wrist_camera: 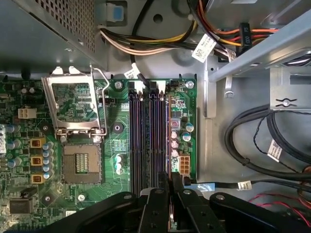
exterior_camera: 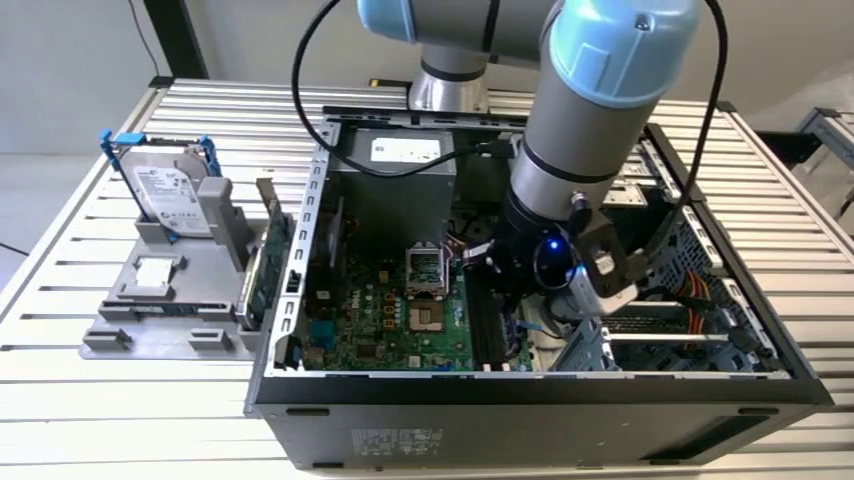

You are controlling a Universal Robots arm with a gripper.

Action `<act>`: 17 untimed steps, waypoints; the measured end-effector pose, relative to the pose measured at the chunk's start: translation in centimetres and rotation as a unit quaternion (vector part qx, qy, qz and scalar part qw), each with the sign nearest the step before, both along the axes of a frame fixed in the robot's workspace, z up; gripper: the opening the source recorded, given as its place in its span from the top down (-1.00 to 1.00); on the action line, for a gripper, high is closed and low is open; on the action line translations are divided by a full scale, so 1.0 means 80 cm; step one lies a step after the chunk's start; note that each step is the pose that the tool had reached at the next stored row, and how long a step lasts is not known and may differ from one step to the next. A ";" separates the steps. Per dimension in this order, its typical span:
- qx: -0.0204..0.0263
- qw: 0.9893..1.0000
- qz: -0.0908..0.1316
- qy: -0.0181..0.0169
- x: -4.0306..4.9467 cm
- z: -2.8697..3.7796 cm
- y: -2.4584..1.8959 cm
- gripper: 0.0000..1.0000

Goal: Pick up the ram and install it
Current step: 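Insert the ram into the slot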

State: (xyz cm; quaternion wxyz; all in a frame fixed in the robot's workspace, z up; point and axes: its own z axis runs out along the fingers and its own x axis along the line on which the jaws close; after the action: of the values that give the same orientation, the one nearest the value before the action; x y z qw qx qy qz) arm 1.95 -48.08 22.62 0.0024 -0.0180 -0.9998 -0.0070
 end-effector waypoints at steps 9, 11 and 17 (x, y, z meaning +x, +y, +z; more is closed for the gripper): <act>0.000 1.000 0.000 0.001 0.000 -0.0046 0.0022 1.00; 0.000 1.000 0.001 0.001 0.000 -0.0071 0.0024 1.00; 0.000 1.000 0.005 0.001 0.000 -0.0089 0.0026 1.00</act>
State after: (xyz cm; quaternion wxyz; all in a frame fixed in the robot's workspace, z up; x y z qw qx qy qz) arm 1.92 -47.87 21.90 0.0031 -0.0130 -0.9999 -0.0069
